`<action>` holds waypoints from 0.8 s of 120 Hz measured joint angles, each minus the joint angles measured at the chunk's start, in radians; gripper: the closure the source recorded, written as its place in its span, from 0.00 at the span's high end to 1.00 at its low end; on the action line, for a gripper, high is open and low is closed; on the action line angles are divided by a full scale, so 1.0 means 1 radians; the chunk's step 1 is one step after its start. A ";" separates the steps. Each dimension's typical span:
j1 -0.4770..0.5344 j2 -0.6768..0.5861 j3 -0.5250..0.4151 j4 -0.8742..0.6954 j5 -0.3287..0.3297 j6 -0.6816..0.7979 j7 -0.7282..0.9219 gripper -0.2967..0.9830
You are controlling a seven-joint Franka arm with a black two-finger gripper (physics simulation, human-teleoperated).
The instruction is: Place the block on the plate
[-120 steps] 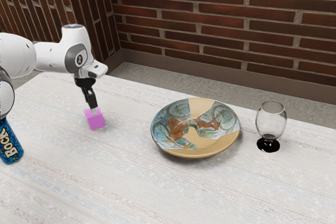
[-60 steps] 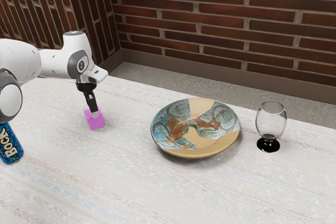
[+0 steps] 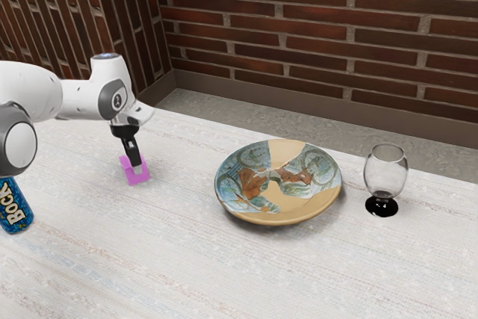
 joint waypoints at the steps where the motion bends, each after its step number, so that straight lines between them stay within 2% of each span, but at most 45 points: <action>1: 0.000 0.000 0.000 0.000 0.000 0.000 0.000 0.73; 41: -0.001 0.013 0.000 0.002 -0.001 0.012 -0.006 0.63; 96: -0.010 -0.002 0.009 0.000 0.002 0.013 -0.015 0.59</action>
